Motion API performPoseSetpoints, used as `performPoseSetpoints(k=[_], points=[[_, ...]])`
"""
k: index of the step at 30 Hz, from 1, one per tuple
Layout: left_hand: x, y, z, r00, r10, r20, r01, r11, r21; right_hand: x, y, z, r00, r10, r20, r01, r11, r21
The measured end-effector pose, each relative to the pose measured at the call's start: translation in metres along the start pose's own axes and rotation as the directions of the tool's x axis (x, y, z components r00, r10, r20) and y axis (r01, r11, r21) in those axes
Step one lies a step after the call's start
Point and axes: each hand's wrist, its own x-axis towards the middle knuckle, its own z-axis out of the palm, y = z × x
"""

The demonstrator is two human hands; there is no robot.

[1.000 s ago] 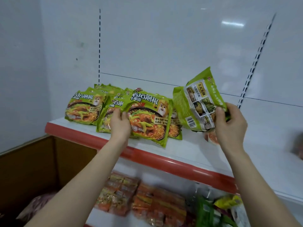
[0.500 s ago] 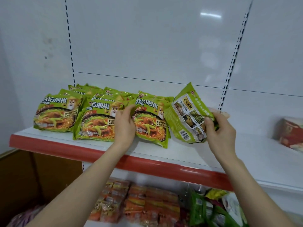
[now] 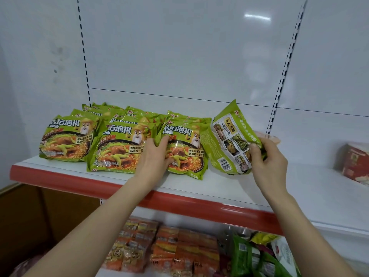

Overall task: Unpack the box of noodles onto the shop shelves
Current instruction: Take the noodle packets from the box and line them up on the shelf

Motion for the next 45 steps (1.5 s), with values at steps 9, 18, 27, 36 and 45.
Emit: performPoseSetpoints(k=[9,18,27,36,45], points=[[0.007,-0.006,0.010,0.942,0.290,0.167,-0.327,0.903,0.278,0.000,0.001,0.005,1.000,-0.012,-0.010,0.013,1.000,0.026],[0.016,-0.001,0.025,0.953,0.299,0.047,-0.301,0.919,0.254,0.004,0.002,-0.005,0.998,-0.057,-0.019,0.058,0.998,0.019],[0.006,0.000,0.003,0.997,0.070,-0.040,-0.079,0.935,-0.345,-0.003,-0.002,-0.013,0.963,-0.268,0.000,0.268,0.963,0.026],[-0.006,0.013,-0.061,0.778,-0.022,0.628,0.627,0.087,-0.774,-0.026,-0.019,0.010,0.634,-0.766,0.107,0.771,0.637,-0.010],[-0.030,-0.019,-0.092,0.889,-0.076,0.451,0.451,-0.023,-0.892,-0.058,-0.038,0.024,0.690,-0.699,0.188,0.677,0.715,0.175]])
